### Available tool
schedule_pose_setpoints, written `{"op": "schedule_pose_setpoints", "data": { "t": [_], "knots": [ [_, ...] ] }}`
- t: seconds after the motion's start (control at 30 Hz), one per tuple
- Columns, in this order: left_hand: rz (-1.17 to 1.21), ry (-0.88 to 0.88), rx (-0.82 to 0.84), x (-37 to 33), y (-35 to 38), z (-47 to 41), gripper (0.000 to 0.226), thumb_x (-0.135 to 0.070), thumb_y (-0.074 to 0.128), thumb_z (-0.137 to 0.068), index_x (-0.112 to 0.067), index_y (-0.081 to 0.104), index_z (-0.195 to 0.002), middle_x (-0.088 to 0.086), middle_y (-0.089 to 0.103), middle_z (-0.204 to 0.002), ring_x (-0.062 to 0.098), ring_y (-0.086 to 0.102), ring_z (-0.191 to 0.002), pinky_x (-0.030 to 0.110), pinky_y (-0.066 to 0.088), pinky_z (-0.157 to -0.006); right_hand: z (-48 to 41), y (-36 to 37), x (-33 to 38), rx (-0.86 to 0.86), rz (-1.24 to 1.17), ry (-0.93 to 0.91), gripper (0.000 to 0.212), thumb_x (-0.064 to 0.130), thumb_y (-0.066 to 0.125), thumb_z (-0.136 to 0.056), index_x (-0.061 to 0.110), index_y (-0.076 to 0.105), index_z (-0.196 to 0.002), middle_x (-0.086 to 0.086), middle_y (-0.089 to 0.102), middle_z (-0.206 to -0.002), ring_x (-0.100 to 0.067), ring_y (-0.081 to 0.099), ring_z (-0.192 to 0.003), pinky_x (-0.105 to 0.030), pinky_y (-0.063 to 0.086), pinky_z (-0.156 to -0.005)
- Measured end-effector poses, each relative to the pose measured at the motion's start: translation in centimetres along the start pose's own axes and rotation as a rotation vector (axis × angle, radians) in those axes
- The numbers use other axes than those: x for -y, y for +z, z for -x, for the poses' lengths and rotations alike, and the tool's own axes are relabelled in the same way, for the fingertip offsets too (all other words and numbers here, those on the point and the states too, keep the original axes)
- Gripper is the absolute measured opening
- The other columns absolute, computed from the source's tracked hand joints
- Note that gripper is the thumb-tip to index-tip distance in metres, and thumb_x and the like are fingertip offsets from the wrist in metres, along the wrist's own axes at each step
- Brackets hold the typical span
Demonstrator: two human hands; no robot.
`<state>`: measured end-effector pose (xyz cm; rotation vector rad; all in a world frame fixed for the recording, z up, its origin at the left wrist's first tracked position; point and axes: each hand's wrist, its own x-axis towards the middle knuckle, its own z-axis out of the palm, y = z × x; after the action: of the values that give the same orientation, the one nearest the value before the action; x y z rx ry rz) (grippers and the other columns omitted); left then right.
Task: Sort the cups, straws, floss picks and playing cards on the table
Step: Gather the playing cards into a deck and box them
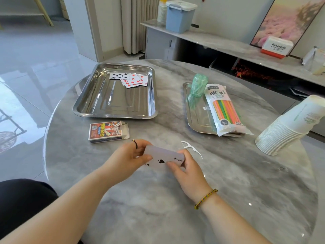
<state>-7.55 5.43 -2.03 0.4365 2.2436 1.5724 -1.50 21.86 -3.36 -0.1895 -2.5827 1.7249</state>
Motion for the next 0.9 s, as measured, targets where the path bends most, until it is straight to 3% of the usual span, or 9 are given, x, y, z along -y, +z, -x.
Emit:
{"op": "schedule_pose_setpoints", "data": {
  "t": [0.1, 0.2, 0.27, 0.43, 0.53, 0.63, 0.7, 0.8, 0.9],
  "knots": [
    [-0.349, 0.098, 0.010, 1.2, 0.4, -0.4, 0.024, -0.010, 0.056, -0.087, -0.034, 0.054, -0.088, -0.027, 0.064, -0.076, -0.012, 0.055, -0.079, 0.006, 0.037, -0.069, -0.5, -0.6, -1.2, 0.001, 0.221, -0.084, 0.032, 0.009, 0.062, -0.084, 0.031, 0.042, -0.071, 0.012, 0.050, -0.073, -0.002, 0.048, -0.071, -0.009, 0.036, -0.066],
    [-0.604, 0.094, 0.035, 1.7, 1.1, -0.7, 0.020, -0.019, 0.051, -0.091, -0.020, 0.053, -0.111, 0.002, 0.064, -0.099, 0.018, 0.055, -0.095, 0.026, 0.040, -0.076, -0.5, -0.5, -1.7, 0.037, 0.298, -0.080, 0.037, 0.010, 0.060, -0.086, 0.037, 0.038, -0.072, 0.015, 0.046, -0.068, 0.003, 0.049, -0.070, -0.010, 0.036, -0.062],
    [-0.628, 0.089, 0.007, 1.6, 1.4, -0.6, 0.023, -0.019, 0.049, -0.092, -0.017, 0.052, -0.114, 0.009, 0.064, -0.100, 0.023, 0.055, -0.095, 0.027, 0.039, -0.077, -0.5, -0.4, -1.8, 0.029, 0.318, -0.090, 0.038, 0.010, 0.057, -0.087, 0.037, 0.035, -0.073, 0.015, 0.044, -0.067, 0.009, 0.048, -0.071, -0.010, 0.036, -0.061],
    [-0.440, 0.067, -0.032, 1.6, 1.0, -0.4, 0.020, -0.013, 0.057, -0.087, -0.026, 0.054, -0.102, -0.014, 0.058, -0.081, 0.001, 0.056, -0.074, 0.009, 0.037, -0.065, -0.8, -0.3, -1.7, 0.043, 0.270, -0.082, 0.034, 0.010, 0.055, -0.088, 0.034, 0.035, -0.073, 0.011, 0.045, -0.064, 0.000, 0.049, -0.062, -0.013, 0.035, -0.057],
    [-0.327, 0.070, -0.035, 0.5, -0.8, -1.1, 0.044, -0.023, 0.068, -0.081, -0.025, 0.048, -0.119, -0.016, 0.054, -0.099, 0.004, 0.051, -0.093, 0.005, 0.035, -0.076, -1.0, -0.2, -1.5, 0.050, 0.184, -0.036, 0.029, 0.012, 0.057, -0.087, 0.032, 0.039, -0.075, 0.007, 0.048, -0.067, -0.008, 0.042, -0.058, -0.017, 0.034, -0.058],
    [-0.500, 0.074, -0.164, 0.0, -4.3, -2.8, 0.062, -0.024, 0.069, -0.079, -0.019, 0.040, -0.134, -0.005, 0.048, -0.125, 0.013, 0.044, -0.117, 0.017, 0.028, -0.097, -1.1, -0.3, -1.2, 0.029, 0.106, 0.019, 0.028, 0.010, 0.055, -0.088, 0.029, 0.038, -0.076, 0.008, 0.046, -0.066, -0.002, 0.043, -0.056, -0.014, 0.035, -0.055],
    [-0.712, 0.023, -0.147, 0.4, -6.4, -4.0, 0.067, -0.020, 0.069, -0.079, -0.019, 0.035, -0.137, 0.001, 0.037, -0.140, 0.020, 0.034, -0.129, 0.025, 0.024, -0.105, -1.3, -0.5, -0.9, -0.001, 0.049, 0.068, 0.027, 0.009, 0.053, -0.089, 0.028, 0.038, -0.077, 0.008, 0.047, -0.068, -0.003, 0.043, -0.056, -0.012, 0.036, -0.056],
    [-1.000, -0.048, -0.018, 1.1, -7.3, -4.7, 0.072, -0.026, 0.065, -0.081, -0.025, 0.025, -0.141, -0.002, 0.026, -0.146, 0.020, 0.026, -0.134, 0.025, 0.018, -0.107, -1.7, -0.7, -0.7, 0.004, -0.069, 0.107, 0.024, 0.007, 0.052, -0.090, 0.025, 0.040, -0.078, 0.005, 0.053, -0.076, -0.007, 0.050, -0.064, -0.013, 0.042, -0.058],
    [-1.083, -0.060, -0.021, 1.9, -7.1, -5.4, 0.074, -0.031, 0.063, -0.081, -0.029, 0.020, -0.142, -0.003, 0.020, -0.148, 0.020, 0.025, -0.136, 0.028, 0.017, -0.109, -1.8, -0.5, -0.6, 0.019, -0.177, 0.142, 0.022, 0.006, 0.051, -0.090, 0.023, 0.042, -0.080, 0.002, 0.055, -0.083, -0.014, 0.055, -0.068, -0.016, 0.048, -0.053]
  ]
}}
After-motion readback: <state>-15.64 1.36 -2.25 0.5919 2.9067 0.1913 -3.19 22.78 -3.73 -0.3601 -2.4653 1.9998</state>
